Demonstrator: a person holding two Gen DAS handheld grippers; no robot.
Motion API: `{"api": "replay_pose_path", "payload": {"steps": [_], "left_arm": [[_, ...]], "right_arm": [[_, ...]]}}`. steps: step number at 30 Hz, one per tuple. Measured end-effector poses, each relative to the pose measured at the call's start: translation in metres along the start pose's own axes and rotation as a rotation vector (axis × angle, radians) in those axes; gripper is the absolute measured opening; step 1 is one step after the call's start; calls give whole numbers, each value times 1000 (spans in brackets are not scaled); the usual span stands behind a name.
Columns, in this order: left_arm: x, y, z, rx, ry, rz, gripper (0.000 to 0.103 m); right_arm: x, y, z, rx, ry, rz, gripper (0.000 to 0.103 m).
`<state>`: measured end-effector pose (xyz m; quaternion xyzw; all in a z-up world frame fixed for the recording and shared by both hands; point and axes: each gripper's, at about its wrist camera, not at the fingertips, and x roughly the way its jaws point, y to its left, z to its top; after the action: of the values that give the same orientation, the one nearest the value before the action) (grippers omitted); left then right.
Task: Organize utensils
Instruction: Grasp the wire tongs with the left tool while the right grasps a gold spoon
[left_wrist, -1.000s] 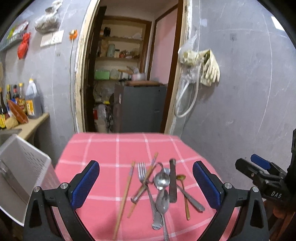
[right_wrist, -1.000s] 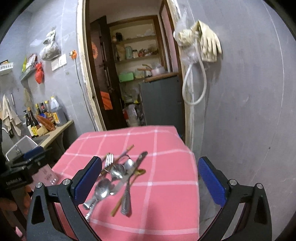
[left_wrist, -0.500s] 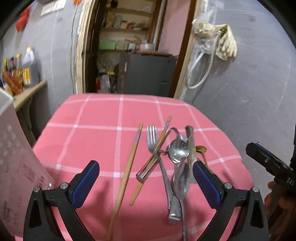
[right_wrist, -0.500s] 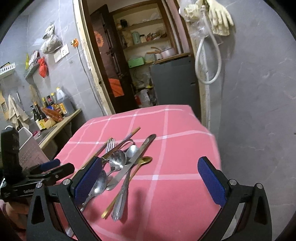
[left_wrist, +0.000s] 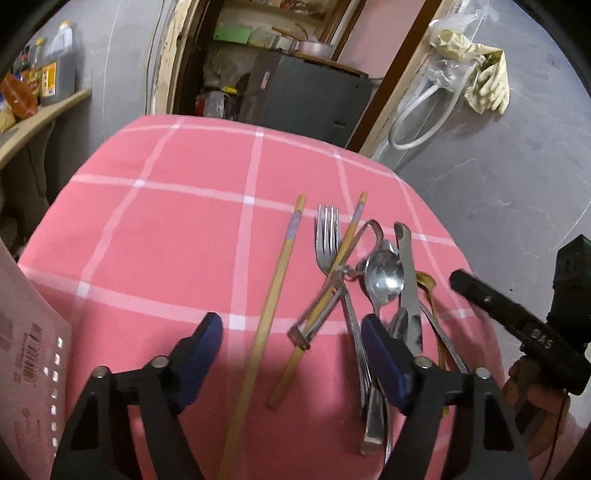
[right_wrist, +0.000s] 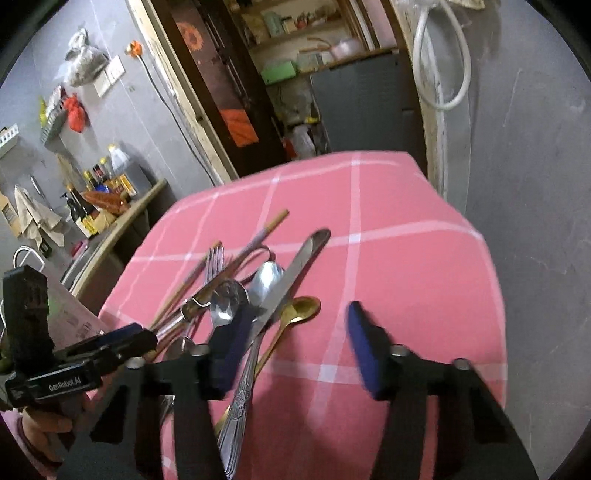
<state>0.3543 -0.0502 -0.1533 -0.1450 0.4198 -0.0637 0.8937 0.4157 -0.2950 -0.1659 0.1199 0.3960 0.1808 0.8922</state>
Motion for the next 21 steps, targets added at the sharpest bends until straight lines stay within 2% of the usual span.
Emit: {"api": "replay_pose_path", "payload": {"steps": [2,4,7,15,21], "left_arm": [[1,1,2,0,8,12,63],[4,2,6,-4,17,25,56],[9,2,12,-8,32,29,50],[24,-2,29,-36,63,-31,45],[35,-22,37,42,84,-50,43]], "right_arm": [[8,4,-3,-2,49,4,28],[12,7,-6,-4,79,14,27],[15,11,-8,3,109,31,26],[27,1,-4,60,155,76,19],[38,-5,-4,111,174,113,16]]}}
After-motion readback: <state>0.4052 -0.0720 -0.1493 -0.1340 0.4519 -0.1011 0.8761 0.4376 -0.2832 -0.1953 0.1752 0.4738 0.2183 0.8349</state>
